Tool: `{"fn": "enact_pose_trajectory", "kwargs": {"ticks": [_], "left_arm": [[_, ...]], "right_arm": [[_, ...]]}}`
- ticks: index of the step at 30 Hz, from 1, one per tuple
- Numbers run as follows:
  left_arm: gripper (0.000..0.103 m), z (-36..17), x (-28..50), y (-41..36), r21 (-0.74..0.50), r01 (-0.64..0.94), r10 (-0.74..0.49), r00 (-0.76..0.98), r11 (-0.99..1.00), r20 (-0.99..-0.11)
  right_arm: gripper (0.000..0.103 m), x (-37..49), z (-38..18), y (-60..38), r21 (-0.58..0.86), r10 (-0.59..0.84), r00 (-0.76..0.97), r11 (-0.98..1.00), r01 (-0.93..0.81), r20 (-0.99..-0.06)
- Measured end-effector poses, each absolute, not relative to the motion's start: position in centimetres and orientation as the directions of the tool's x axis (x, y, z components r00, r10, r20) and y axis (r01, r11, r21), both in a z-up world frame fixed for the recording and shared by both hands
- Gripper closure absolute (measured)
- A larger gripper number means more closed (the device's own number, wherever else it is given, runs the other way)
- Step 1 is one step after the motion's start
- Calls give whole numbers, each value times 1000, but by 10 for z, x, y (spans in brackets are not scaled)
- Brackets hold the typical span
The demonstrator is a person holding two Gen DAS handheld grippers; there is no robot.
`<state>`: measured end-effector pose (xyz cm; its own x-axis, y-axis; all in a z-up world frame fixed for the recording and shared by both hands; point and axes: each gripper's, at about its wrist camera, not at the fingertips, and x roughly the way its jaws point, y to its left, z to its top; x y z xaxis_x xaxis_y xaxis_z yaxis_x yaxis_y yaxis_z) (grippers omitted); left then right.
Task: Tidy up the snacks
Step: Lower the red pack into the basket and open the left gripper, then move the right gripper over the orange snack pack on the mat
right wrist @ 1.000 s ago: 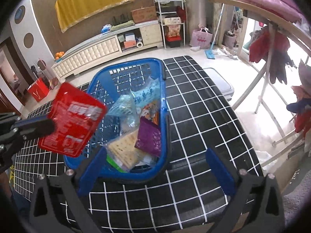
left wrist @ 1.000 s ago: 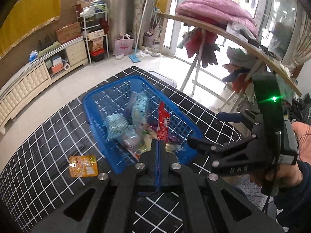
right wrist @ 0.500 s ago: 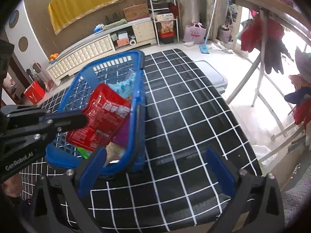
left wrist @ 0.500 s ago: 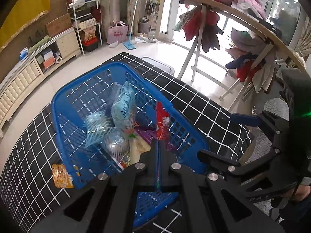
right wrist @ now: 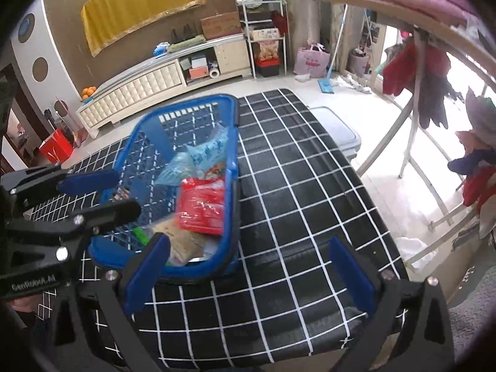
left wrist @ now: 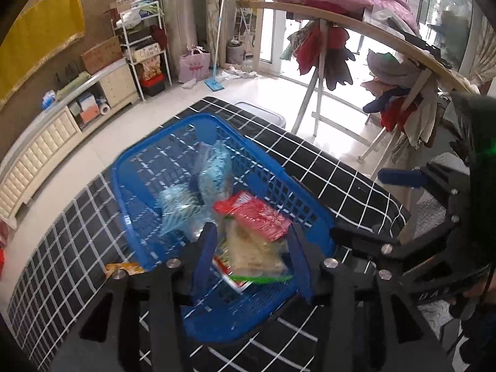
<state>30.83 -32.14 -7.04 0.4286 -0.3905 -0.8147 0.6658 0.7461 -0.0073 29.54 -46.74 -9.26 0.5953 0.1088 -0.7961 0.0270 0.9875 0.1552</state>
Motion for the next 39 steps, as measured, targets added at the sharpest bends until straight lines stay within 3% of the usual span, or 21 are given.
{"fn": "enact_pose_trajectory", "kwargs": {"ticks": [8,28,31,35,39], "left_arm": [[37,-45,287,-275,21,620,-372,497,784,-784],[34,-16,256,-112,-5,439,-315,637,898,-703],[22,-18,255,-86,-3,409,-294,651,913,-700],[20,-22,253,-56,-3,369,-267,668,930,-695],[9,-35,255,-24,-22,332,-250,663,943,-706]], "right_arm": [[0,281,-61,-441,116,94,626,993,-6,-774],[0,278,-36,-309,113,180,640,983,-144,-747],[0,283,-38,-283,111,199,629,978,-177,-752],[0,293,-47,-249,109,228,602,967,-228,-765],[0,304,-60,-221,101,245,573,957,-271,-782]]}}
